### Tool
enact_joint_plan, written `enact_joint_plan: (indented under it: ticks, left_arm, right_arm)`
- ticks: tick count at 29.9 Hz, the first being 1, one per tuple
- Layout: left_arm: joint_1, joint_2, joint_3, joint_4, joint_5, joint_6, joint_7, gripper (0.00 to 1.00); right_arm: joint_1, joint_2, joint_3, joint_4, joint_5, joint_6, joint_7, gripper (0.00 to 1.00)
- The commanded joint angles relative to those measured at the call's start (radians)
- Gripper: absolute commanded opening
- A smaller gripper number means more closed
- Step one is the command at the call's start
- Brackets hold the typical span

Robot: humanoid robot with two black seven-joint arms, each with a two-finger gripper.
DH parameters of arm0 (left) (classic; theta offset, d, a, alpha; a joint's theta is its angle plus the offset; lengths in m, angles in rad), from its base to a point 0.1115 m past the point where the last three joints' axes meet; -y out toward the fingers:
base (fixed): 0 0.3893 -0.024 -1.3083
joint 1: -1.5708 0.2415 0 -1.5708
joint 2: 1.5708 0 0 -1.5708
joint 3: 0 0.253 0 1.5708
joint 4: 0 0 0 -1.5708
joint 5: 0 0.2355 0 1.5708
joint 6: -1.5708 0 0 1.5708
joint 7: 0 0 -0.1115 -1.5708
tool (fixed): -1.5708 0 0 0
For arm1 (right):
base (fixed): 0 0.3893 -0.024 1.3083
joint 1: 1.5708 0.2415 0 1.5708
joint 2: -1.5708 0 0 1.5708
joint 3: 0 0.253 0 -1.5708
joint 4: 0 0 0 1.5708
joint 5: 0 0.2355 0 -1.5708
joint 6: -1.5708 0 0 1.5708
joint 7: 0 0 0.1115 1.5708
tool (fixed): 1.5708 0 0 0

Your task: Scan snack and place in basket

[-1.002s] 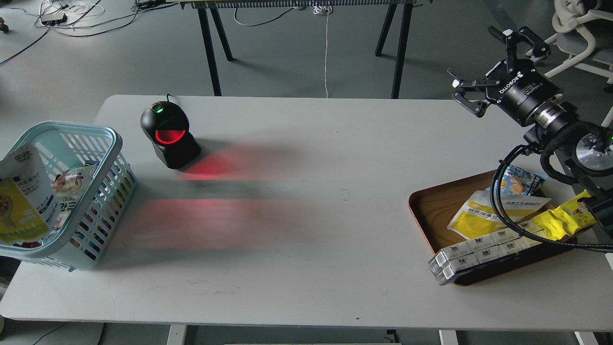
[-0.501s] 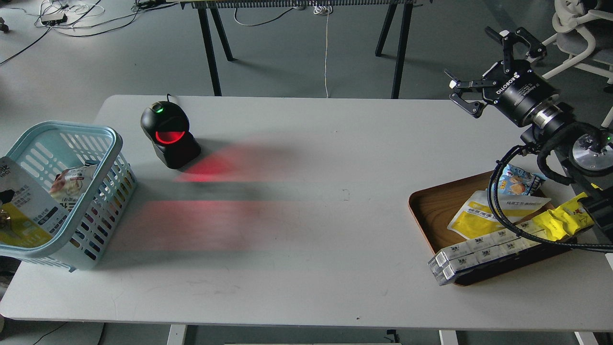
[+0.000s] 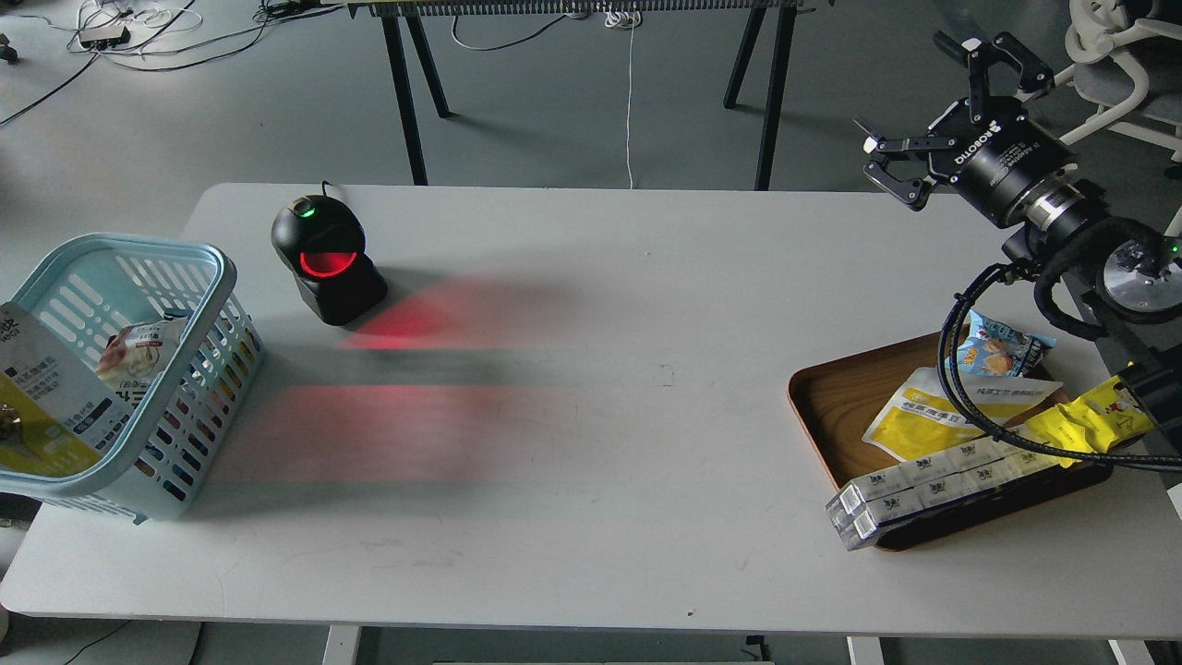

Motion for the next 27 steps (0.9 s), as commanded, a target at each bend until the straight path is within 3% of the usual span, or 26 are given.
enact_joint_plan:
  ticks: [1,10,15,21,27]
  left_arm:
    - [-0.031,-0.105,-0.044,0.057,-0.247,0.010,-0.004,0.99]
    - [-0.031,-0.435,-0.114,0.221,-1.021,0.024,-0.011,0.99]
    - [-0.019,-0.668,-0.131,0.417,-1.258,-0.002,-0.050,0.99]
    - [0.023,-0.898,-0.198,0.658,-1.474,-0.172,-0.051,0.99]
    - [0.153,-1.111,-0.417,0.865,-1.491,-0.330,-0.039,0.99]
  right_arm:
    - [0.012,0.000,0.001,0.006,-0.001,-0.007,0.000,0.97]
    - [0.040,0.000,0.001,0.008,-0.001,-0.038,-0.002,0.97]
    - [0.043,0.023,0.001,0.008,-0.001,-0.042,-0.002,0.99]
    - [0.028,0.011,0.002,0.018,-0.001,-0.056,-0.002,0.99]
    - [0.002,0.008,0.004,0.044,-0.001,-0.118,-0.002,0.99]
